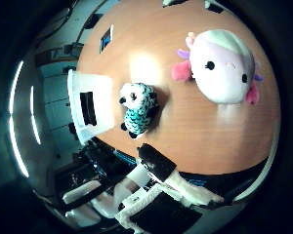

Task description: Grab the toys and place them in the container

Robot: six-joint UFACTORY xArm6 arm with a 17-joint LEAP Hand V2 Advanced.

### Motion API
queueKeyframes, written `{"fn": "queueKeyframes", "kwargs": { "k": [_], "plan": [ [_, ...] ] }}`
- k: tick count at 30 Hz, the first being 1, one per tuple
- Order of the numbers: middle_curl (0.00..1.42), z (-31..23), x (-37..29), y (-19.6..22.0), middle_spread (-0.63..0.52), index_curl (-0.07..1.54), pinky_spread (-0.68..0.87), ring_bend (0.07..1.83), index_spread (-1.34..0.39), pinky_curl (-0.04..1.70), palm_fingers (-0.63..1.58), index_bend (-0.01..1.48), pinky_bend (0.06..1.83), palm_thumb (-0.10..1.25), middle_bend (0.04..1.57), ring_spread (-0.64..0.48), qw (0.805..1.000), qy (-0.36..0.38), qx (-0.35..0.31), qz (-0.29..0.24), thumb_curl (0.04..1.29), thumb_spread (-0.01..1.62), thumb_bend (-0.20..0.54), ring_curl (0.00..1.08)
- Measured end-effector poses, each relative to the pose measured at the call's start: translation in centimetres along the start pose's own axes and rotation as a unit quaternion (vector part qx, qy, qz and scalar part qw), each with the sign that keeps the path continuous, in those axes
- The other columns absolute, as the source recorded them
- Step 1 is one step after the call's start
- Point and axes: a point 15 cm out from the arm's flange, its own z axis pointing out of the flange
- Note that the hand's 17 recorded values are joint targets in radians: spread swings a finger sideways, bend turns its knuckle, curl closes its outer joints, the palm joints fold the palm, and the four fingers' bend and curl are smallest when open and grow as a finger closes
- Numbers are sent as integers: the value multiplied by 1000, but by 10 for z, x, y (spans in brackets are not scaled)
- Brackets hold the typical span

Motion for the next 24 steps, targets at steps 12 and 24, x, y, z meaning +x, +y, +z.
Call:
{"fn": "queueKeyframes", "kwargs": {
  "k": [12,24],
  "plan": [
    [340,33,6,-7,-63,275,460,385,-375,258,323,168,414,485,258,118,1000,-8,-12,-1,278,1056,-23,258],
    [483,49,15,1,-250,337,-143,819,-380,282,1224,230,728,547,593,-272,999,6,-43,-16,289,1054,-13,374]
  ]
}}
